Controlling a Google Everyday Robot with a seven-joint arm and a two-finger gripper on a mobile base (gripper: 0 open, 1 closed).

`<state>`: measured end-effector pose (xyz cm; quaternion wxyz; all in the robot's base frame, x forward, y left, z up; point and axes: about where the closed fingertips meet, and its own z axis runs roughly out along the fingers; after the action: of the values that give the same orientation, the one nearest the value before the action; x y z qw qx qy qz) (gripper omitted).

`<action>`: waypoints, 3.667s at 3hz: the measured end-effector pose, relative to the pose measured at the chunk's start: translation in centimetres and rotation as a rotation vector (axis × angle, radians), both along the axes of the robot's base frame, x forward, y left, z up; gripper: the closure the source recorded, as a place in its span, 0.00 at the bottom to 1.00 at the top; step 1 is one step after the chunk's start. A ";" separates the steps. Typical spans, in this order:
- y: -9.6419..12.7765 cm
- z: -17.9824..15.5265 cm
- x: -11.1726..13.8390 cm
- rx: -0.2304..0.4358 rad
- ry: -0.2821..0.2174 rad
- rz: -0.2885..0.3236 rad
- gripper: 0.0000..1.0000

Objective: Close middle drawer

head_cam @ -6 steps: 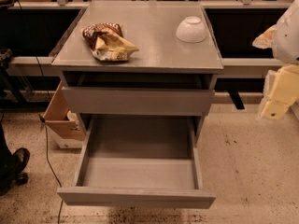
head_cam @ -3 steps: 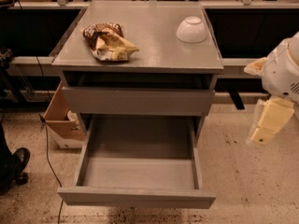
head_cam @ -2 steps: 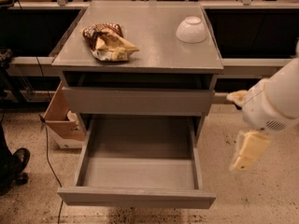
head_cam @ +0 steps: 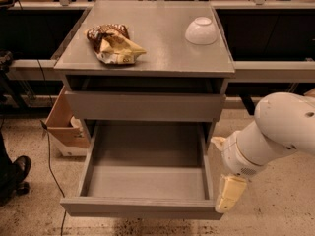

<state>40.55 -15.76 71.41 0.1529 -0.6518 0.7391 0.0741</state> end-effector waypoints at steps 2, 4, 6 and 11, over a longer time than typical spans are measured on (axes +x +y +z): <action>0.3 -1.4 -1.2 0.031 0.008 -0.033 0.00; 1.6 -8.3 -4.6 0.054 0.068 -0.079 0.00; 3.0 -13.8 -5.3 0.084 0.040 -0.060 0.00; 6.1 -28.0 4.0 0.162 0.004 -0.092 0.00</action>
Offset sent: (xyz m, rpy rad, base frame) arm -0.0252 0.0035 -0.0276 0.0685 0.0105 -0.0794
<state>44.56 -9.66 43.45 0.2069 -0.6027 0.7600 0.1278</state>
